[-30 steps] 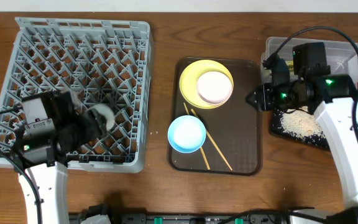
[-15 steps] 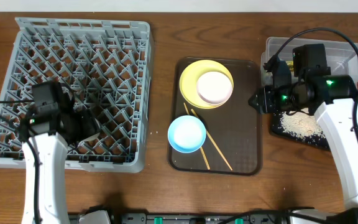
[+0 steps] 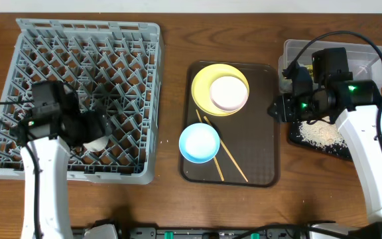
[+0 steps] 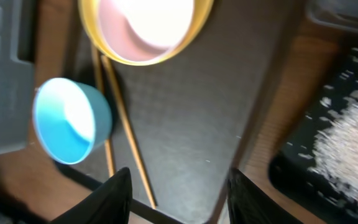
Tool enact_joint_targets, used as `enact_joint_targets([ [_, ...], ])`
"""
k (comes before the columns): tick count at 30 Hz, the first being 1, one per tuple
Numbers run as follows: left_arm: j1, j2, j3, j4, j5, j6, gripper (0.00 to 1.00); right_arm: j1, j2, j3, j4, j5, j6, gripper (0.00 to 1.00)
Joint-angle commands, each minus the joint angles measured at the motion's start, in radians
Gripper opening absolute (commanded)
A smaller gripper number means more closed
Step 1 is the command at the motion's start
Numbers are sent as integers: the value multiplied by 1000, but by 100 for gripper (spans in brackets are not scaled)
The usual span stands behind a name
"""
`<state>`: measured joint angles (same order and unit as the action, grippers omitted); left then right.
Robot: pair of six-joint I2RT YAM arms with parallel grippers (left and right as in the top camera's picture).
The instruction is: Sort waste into correct bins and load items into the dishwasher
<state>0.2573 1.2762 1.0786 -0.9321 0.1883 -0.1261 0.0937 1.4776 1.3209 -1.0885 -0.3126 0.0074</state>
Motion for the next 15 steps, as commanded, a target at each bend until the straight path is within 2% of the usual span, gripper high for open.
enact_joint_targets([
  [1,-113,-60,52,3,114,10,97,-29,-13,4,-11,101,37,48],
  [8,-444,-33,51,61,11,-40,98,-101,-14,4,-28,99,44,49],
  [13,-716,70,51,133,-32,-55,99,-146,-14,4,-53,99,45,49],
  [15,-781,119,51,158,-32,-55,99,-154,-14,4,-55,99,44,50],
])
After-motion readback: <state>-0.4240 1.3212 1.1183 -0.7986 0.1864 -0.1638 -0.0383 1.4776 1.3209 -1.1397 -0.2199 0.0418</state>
